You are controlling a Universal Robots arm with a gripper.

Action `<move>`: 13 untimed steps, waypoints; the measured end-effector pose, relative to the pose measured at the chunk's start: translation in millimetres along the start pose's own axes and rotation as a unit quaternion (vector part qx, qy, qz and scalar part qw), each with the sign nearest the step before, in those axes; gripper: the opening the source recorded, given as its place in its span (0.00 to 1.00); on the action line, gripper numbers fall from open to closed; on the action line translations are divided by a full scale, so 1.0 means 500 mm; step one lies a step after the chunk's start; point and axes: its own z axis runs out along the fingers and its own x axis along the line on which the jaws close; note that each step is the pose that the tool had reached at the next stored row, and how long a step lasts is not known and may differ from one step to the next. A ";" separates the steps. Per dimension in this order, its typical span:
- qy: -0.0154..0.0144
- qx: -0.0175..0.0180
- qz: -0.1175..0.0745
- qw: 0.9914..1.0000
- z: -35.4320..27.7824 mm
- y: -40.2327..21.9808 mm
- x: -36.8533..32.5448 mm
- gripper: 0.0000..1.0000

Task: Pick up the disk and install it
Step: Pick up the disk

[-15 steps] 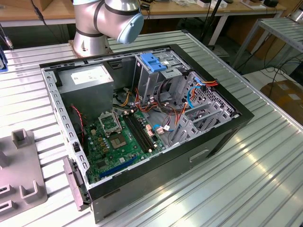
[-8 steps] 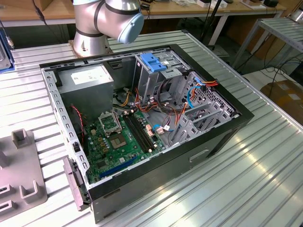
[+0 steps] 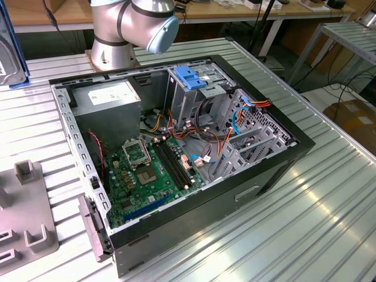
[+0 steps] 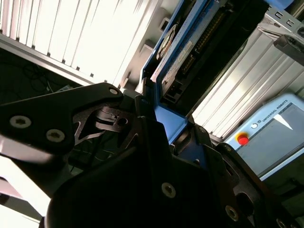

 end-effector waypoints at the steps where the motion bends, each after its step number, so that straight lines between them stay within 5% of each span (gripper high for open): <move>1: 0.000 0.000 0.000 1.000 0.000 -0.002 0.000 0.37; 13: 0.000 0.000 0.000 1.000 -0.001 -0.040 -0.002 0.37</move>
